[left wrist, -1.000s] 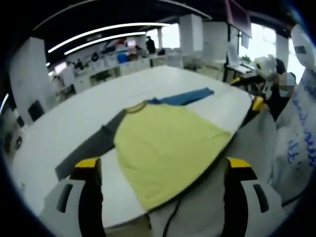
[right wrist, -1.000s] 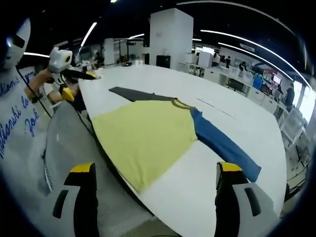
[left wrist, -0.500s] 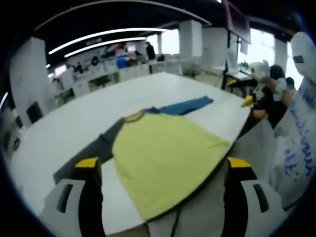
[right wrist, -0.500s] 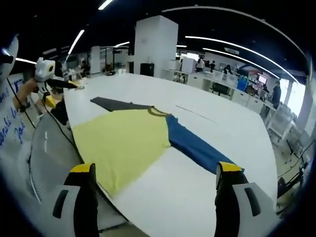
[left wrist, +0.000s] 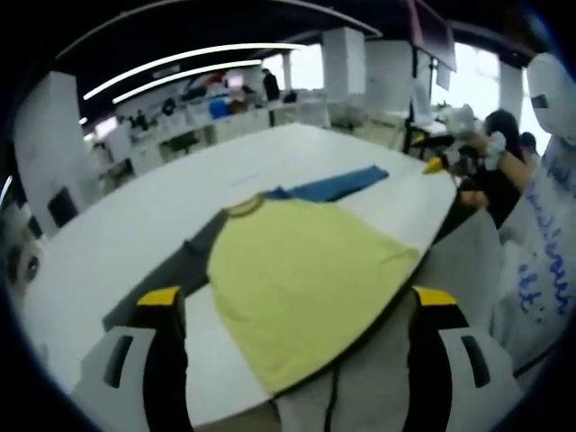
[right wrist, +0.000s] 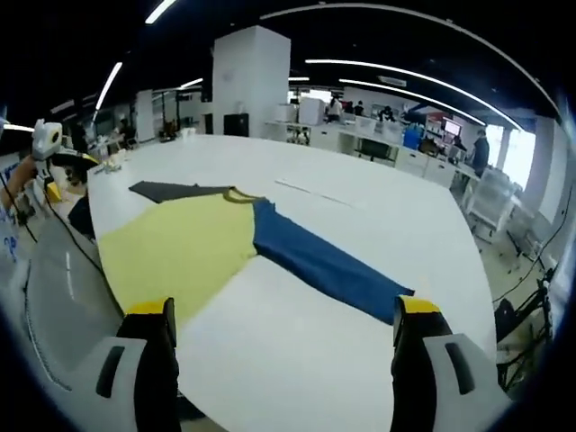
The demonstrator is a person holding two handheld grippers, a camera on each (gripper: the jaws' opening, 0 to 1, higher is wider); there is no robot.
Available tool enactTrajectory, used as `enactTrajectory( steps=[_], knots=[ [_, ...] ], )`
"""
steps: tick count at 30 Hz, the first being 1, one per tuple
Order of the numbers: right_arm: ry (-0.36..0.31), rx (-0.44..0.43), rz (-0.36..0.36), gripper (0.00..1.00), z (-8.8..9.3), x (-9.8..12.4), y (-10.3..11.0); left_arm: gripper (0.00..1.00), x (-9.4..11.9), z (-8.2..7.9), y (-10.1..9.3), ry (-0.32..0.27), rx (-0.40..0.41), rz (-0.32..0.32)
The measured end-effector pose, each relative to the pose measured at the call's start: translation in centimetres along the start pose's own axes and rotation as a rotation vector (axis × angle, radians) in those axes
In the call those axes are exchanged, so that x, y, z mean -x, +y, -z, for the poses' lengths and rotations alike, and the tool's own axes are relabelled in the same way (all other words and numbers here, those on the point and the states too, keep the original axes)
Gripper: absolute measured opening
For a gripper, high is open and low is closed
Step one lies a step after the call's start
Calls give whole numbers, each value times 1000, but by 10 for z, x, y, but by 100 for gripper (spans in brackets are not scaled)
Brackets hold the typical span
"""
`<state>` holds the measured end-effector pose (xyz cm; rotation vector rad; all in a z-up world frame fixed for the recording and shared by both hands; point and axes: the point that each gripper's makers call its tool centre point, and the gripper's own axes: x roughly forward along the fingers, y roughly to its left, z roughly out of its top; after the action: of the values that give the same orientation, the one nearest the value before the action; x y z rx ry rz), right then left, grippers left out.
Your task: Fold the garment on the visible template until the final outline fits inside the template.
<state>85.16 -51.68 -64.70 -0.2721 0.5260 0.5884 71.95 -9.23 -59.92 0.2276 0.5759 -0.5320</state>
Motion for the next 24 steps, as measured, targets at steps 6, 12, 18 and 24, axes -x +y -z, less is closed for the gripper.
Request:
enactTrajectory(
  steps=[6, 12, 18, 24],
  knots=[
    [-10, -35, 28, 95, -3, -8, -30, 98, 0, -5, 2, -5, 8, -2],
    [10, -61, 72, 91, -1, -23, -66, 99, 2, -7, -1, 10, -5, 6],
    [61, -101, 89, 81, 13, -42, -88, 99, 1, -2, -3, 35, 5, 9],
    [74, -152, 114, 76, 16, -55, -100, 98, 3, 2, 0, 43, 25, -4]
  ],
)
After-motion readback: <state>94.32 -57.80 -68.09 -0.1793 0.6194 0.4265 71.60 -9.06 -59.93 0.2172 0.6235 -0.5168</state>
